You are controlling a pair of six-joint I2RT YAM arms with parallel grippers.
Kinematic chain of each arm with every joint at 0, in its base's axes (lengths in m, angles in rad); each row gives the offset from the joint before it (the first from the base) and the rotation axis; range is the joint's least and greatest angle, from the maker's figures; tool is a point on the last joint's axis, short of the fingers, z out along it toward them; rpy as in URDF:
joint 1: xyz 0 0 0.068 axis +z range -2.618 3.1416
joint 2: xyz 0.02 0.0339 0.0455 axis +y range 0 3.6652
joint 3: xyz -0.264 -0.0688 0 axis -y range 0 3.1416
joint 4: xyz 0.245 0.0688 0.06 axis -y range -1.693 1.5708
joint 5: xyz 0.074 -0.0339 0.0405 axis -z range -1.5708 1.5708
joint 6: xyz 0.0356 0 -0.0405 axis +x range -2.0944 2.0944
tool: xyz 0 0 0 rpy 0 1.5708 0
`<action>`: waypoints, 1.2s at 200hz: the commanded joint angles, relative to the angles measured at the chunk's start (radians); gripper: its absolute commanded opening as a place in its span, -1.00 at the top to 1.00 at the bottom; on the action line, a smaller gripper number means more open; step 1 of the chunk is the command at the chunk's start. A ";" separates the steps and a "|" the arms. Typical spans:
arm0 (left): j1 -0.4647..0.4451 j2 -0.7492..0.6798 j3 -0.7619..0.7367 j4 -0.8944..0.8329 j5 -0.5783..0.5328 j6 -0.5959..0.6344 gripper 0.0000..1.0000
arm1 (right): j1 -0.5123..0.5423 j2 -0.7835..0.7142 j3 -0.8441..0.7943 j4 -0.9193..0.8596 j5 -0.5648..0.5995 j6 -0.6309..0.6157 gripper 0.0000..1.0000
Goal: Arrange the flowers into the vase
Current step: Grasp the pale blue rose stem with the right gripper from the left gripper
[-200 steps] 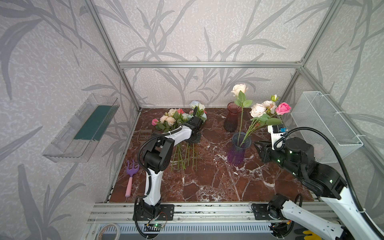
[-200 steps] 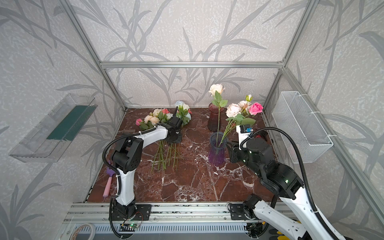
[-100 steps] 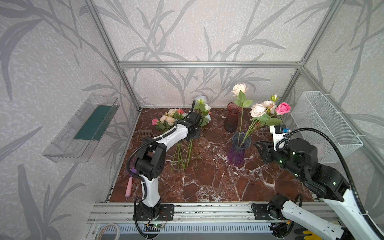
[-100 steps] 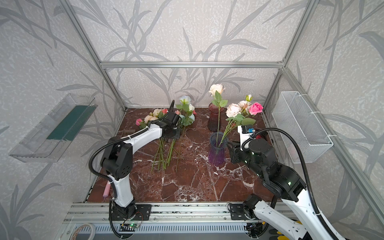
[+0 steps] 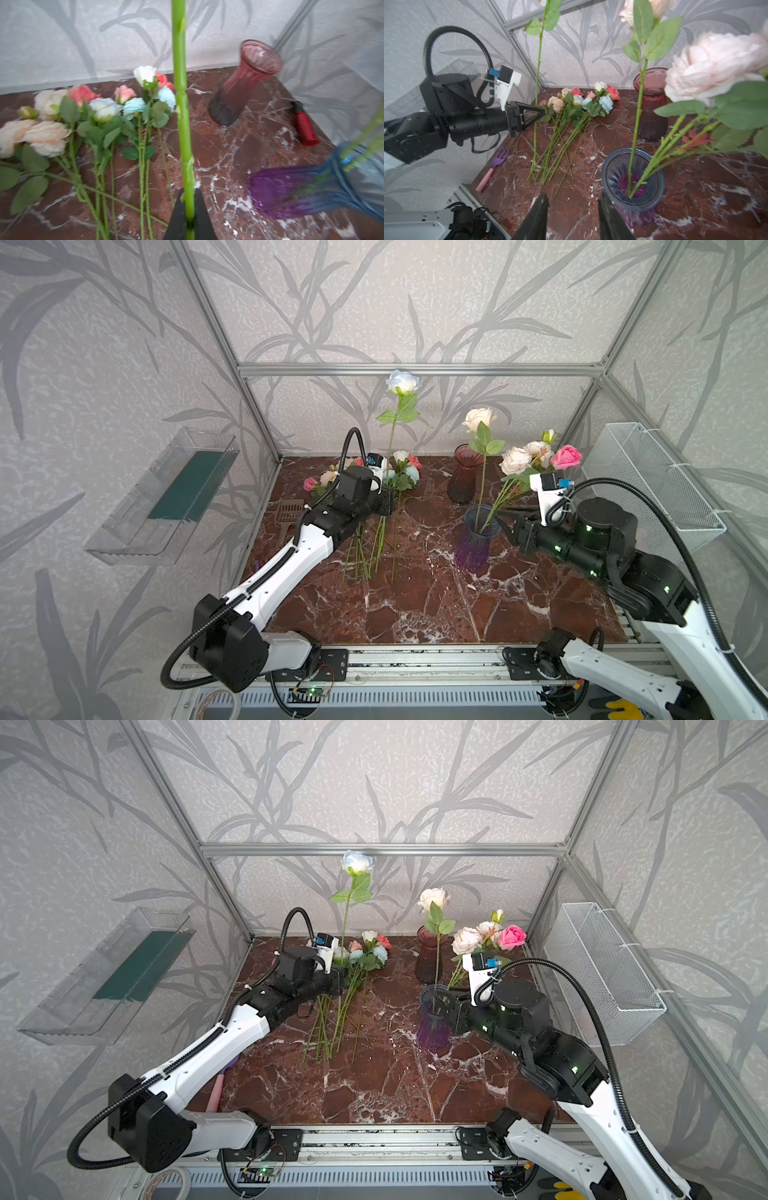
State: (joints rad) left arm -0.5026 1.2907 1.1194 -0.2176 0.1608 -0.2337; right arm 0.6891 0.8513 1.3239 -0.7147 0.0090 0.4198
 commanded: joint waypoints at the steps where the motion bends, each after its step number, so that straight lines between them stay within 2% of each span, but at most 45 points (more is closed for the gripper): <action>1: -0.053 -0.102 -0.043 0.202 0.209 0.035 1.00 | 0.028 0.024 0.053 0.093 -0.067 0.008 0.13; 46: -0.208 -0.121 -0.050 0.217 0.304 0.032 1.00 | 0.119 0.161 0.140 0.197 -0.041 -0.007 0.02; 105: -0.260 -0.127 -0.056 0.232 0.322 0.015 1.00 | 0.161 0.288 0.135 0.303 0.032 0.002 0.02; 135: -0.262 -0.142 -0.065 0.240 0.319 0.014 1.00 | 0.161 0.321 0.115 0.350 0.057 0.009 0.17; 164: -0.260 -0.144 -0.067 0.242 0.318 0.016 1.00 | 0.161 0.358 0.131 0.362 0.067 0.008 0.54; 192: -0.261 -0.151 -0.069 0.235 0.309 0.027 1.00 | 0.161 0.360 0.113 0.395 0.075 0.012 0.55; 240: -0.260 -0.157 -0.077 0.239 0.280 0.030 1.00 | 0.159 0.355 0.101 0.434 0.064 0.044 0.93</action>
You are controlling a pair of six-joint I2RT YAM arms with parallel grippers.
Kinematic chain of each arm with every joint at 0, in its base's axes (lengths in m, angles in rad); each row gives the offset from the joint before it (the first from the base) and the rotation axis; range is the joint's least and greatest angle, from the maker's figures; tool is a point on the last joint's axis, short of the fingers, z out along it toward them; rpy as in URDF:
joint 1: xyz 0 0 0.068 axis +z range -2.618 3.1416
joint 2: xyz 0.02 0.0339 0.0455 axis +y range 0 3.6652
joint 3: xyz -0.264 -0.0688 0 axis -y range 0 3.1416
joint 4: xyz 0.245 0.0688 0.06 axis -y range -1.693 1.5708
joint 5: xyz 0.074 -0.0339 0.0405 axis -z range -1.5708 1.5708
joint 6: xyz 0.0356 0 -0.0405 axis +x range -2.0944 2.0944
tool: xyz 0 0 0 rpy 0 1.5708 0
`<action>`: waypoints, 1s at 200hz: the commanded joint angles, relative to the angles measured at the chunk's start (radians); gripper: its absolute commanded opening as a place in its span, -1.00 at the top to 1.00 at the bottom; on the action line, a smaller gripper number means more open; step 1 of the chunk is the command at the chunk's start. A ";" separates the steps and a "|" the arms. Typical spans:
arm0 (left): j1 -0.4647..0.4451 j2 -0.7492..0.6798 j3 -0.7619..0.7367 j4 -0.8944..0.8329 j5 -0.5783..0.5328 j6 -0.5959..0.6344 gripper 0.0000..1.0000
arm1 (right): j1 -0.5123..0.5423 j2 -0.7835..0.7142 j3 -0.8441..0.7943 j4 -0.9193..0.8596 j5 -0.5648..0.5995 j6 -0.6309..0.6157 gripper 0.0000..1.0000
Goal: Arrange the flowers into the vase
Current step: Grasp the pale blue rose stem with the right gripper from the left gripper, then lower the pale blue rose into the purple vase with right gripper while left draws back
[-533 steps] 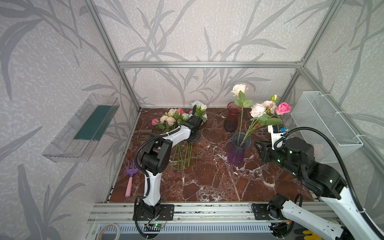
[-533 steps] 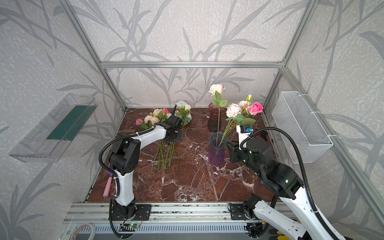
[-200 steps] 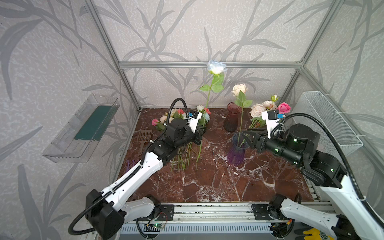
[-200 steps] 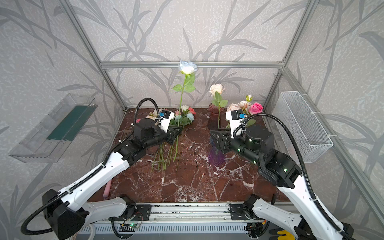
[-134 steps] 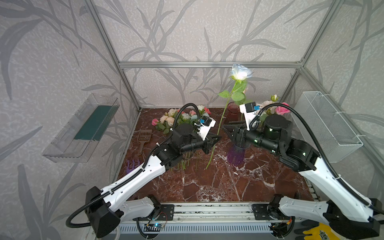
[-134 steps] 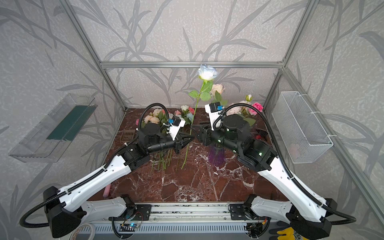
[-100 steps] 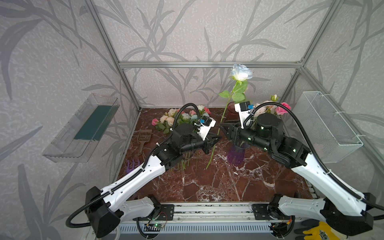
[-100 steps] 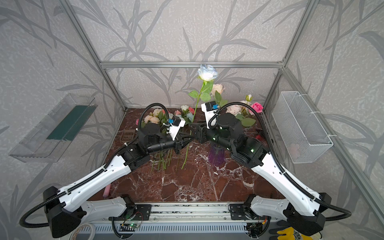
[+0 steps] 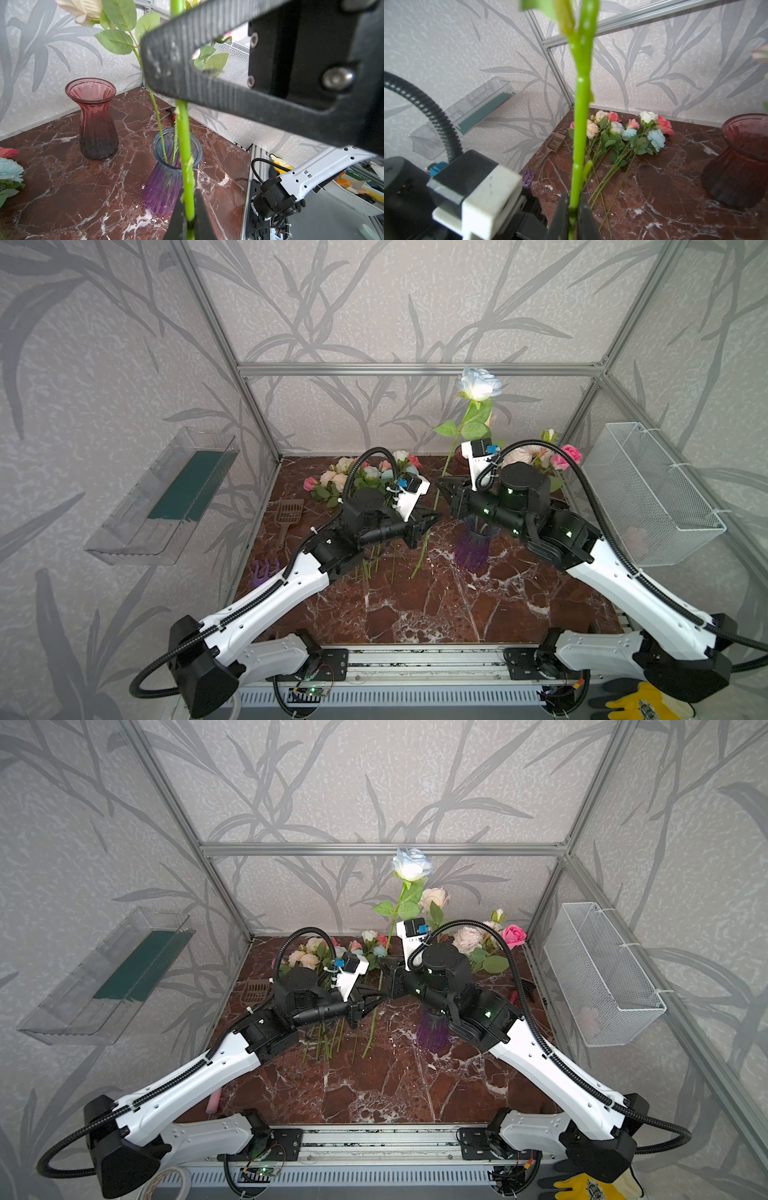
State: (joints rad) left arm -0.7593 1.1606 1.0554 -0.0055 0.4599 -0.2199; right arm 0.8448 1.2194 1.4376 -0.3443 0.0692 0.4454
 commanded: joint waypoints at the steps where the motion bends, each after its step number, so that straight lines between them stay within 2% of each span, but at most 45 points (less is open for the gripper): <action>1: -0.003 -0.026 -0.013 0.027 -0.020 0.017 1.00 | 0.003 -0.012 -0.013 0.065 0.003 0.019 0.93; 14: -0.004 -0.031 -0.019 0.032 -0.032 0.017 0.90 | 0.004 -0.018 -0.014 0.079 -0.003 0.031 0.96; 18: -0.004 -0.034 -0.022 0.034 -0.041 0.015 0.75 | 0.004 -0.019 -0.014 0.084 -0.007 0.034 0.96; 28: -0.002 -0.048 -0.043 0.059 -0.080 0.006 0.22 | 0.003 -0.023 -0.009 0.088 -0.011 0.036 0.96; 35: 0.000 -0.061 -0.063 0.082 -0.119 0.005 -0.05 | 0.003 -0.027 -0.003 0.086 -0.005 0.030 0.97; 44: 0.005 -0.081 -0.090 0.107 -0.179 0.003 -0.27 | 0.003 -0.033 0.011 0.076 0.019 0.013 0.97; 53: 0.015 -0.099 -0.112 0.128 -0.243 -0.001 -0.38 | 0.004 -0.039 0.031 0.056 0.046 -0.016 0.97; 74: 0.040 -0.131 -0.143 0.147 -0.399 -0.005 -0.46 | 0.004 -0.062 0.090 0.013 0.122 -0.104 0.98; 95: 0.073 -0.154 -0.172 0.176 -0.486 -0.030 -0.48 | -0.006 -0.070 0.183 -0.055 0.219 -0.209 0.98; 125: 0.119 -0.157 -0.183 0.196 -0.480 -0.054 -0.48 | -0.066 -0.074 0.299 -0.117 0.291 -0.326 1.00; 147: 0.142 -0.150 -0.186 0.203 -0.467 -0.067 -0.48 | -0.131 -0.061 0.365 -0.180 0.300 -0.381 1.00; 200: 0.190 -0.125 -0.188 0.220 -0.420 -0.116 -0.48 | -0.209 -0.053 0.342 -0.277 0.295 -0.432 1.00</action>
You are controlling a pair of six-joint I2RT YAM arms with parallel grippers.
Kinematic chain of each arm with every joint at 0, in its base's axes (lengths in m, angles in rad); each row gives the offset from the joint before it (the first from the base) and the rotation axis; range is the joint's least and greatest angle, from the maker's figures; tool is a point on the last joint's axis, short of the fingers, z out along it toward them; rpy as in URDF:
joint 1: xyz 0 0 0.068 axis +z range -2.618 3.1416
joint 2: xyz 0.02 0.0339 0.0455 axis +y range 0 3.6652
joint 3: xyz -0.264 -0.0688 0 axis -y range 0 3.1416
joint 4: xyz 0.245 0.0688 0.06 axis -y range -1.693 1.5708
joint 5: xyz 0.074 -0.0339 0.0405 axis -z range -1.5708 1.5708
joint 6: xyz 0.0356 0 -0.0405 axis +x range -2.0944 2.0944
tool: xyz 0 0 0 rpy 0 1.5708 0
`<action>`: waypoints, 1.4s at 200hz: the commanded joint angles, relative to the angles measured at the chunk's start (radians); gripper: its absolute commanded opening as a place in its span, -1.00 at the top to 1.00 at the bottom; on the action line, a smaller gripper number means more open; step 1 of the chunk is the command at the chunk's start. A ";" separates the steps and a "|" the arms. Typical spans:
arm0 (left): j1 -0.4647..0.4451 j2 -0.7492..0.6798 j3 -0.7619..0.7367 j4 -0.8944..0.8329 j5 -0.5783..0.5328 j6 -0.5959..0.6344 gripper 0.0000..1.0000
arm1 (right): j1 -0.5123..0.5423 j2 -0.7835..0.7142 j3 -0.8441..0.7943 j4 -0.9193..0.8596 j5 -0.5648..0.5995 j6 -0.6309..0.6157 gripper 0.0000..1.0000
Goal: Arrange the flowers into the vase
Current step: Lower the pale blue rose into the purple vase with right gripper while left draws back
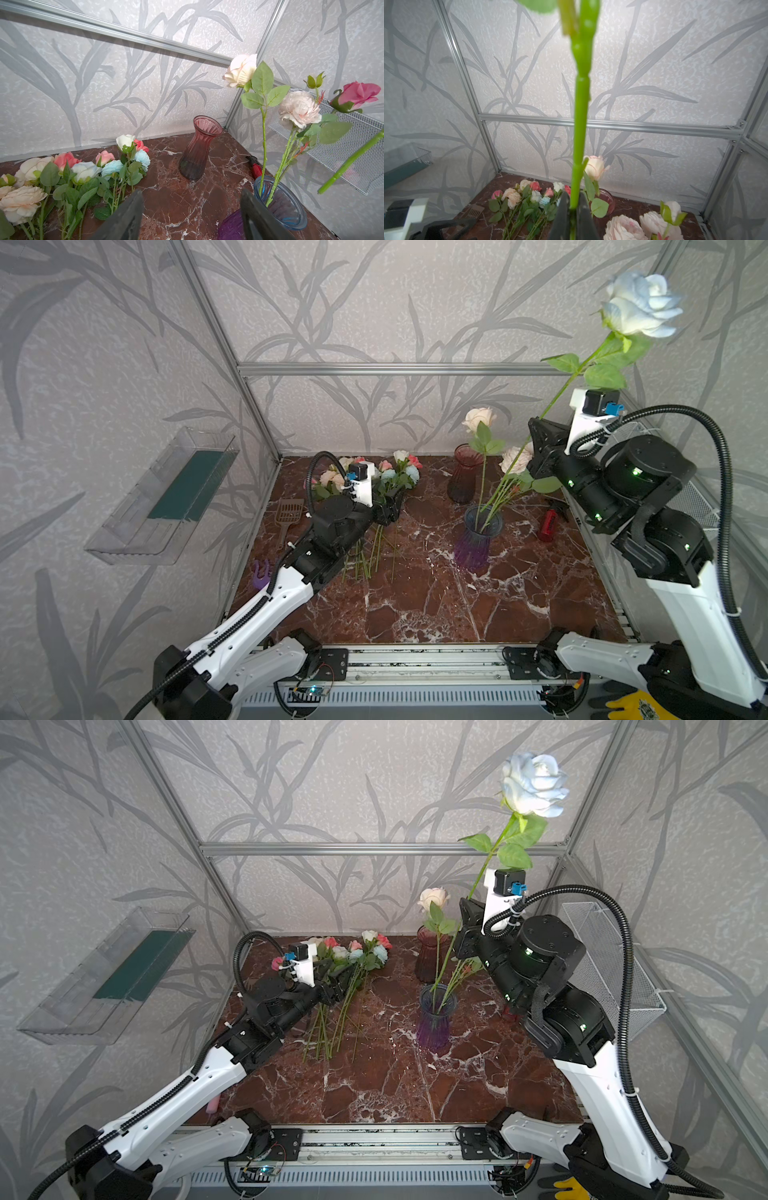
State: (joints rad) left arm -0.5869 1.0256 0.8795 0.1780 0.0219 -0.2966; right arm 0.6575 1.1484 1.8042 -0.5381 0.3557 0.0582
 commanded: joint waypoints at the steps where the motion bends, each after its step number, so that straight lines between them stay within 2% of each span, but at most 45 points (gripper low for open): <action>1: 0.018 0.010 -0.011 0.037 0.019 -0.039 -0.48 | -0.023 0.017 -0.027 -0.084 0.006 -0.044 1.00; 116: 0.048 0.019 -0.021 0.064 0.046 -0.073 -0.48 | -0.071 -0.024 -0.324 -0.031 -0.076 0.009 1.00; 147: 0.057 0.024 -0.021 0.064 0.053 -0.081 -0.48 | -0.071 -0.042 -0.434 -0.013 -0.086 0.027 0.91; 157: 0.060 0.026 -0.021 0.066 0.053 -0.082 -0.48 | -0.070 -0.045 -0.460 -0.005 -0.088 0.026 0.82; 200: 0.065 0.036 -0.021 0.066 0.057 -0.083 -0.48 | -0.071 -0.081 -0.515 -0.009 -0.043 0.055 0.58; 232: 0.069 0.043 -0.020 0.065 0.060 -0.085 -0.48 | -0.071 -0.136 -0.551 -0.008 0.012 0.073 0.55; 280: 0.077 0.069 -0.012 0.047 0.039 -0.085 -0.48 | -0.070 -0.214 -0.517 -0.044 -0.026 0.107 0.55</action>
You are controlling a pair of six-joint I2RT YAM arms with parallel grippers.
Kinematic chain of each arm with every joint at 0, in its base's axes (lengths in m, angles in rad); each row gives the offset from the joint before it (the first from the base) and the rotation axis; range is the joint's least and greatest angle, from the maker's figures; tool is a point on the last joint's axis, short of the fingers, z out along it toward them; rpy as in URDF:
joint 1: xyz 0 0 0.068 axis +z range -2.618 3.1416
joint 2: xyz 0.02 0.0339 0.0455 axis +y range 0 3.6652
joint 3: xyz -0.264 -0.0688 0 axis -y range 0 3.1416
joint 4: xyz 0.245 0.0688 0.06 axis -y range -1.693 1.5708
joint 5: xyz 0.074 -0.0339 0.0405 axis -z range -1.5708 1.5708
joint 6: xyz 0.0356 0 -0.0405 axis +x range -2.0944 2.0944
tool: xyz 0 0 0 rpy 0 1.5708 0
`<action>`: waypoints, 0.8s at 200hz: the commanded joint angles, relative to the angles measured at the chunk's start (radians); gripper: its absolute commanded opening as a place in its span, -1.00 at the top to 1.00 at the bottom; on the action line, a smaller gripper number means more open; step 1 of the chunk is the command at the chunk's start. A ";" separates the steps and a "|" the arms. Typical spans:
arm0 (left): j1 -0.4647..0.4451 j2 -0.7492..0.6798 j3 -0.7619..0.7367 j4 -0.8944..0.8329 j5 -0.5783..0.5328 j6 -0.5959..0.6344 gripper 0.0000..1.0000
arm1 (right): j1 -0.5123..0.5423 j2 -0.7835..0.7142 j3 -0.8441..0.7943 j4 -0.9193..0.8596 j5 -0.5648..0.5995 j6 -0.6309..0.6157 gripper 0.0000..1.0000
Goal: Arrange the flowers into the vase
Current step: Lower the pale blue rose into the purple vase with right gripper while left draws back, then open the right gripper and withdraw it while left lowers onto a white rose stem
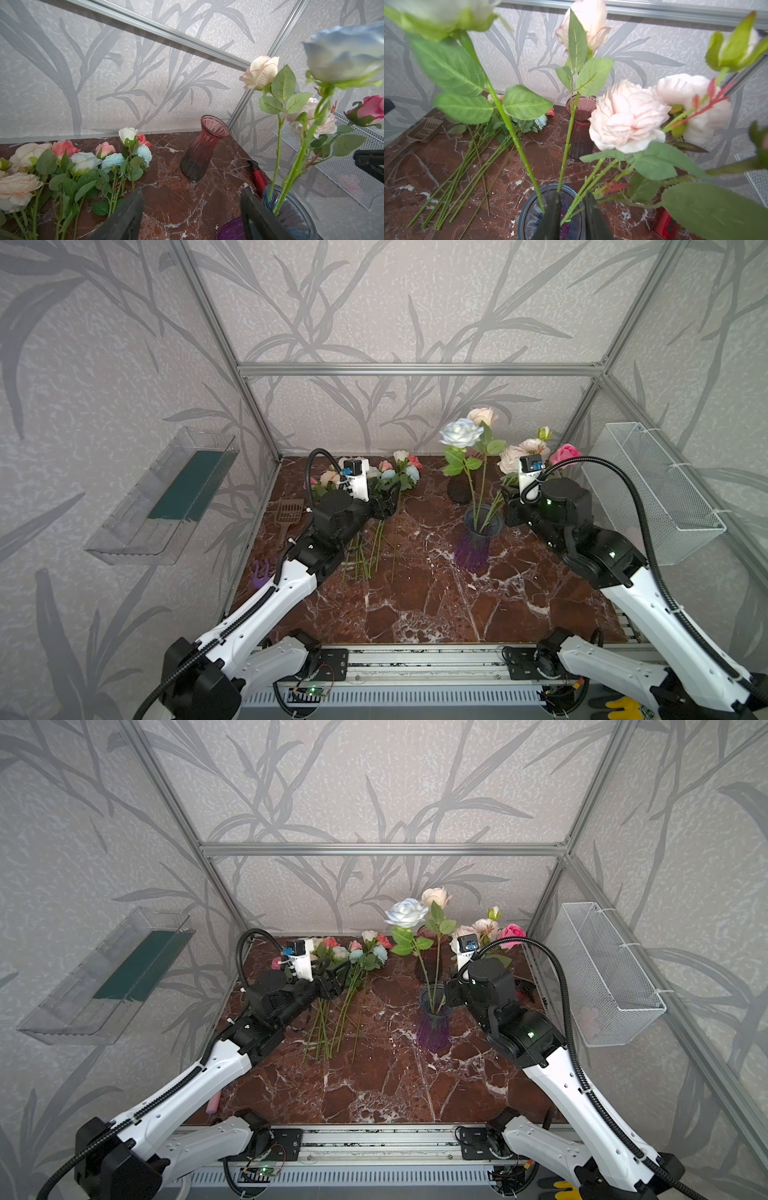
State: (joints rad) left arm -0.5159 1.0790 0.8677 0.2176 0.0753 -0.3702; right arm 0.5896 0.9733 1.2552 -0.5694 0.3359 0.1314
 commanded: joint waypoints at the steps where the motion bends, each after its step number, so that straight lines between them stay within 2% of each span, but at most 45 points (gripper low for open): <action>1: 0.006 0.017 0.000 0.005 -0.015 -0.011 -0.48 | -0.002 -0.040 0.032 -0.014 -0.007 0.034 0.55; 45: 0.008 0.104 0.040 -0.079 -0.077 -0.006 -0.40 | 0.003 -0.146 0.003 -0.050 -0.010 0.076 0.55; 76: 0.009 0.200 0.109 -0.202 -0.150 -0.022 -0.32 | 0.001 -0.212 -0.035 -0.071 -0.042 0.124 0.55; 107: 0.011 0.417 0.246 -0.385 -0.137 -0.042 -0.18 | 0.001 -0.306 -0.114 -0.115 -0.027 0.158 0.51; 129: 0.010 0.597 0.355 -0.521 -0.102 -0.056 -0.09 | 0.002 -0.376 -0.174 -0.180 0.020 0.186 0.36; 141: 0.010 0.687 0.420 -0.609 -0.091 -0.076 -0.07 | 0.001 -0.411 -0.212 -0.199 0.019 0.199 0.28; 160: 0.011 0.811 0.516 -0.720 -0.059 -0.044 -0.06 | 0.001 -0.446 -0.260 -0.223 0.009 0.226 0.21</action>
State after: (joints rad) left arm -0.5091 1.7802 1.2854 -0.2642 -0.0170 -0.4118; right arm 0.5900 0.5671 1.0409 -0.7288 0.3317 0.3080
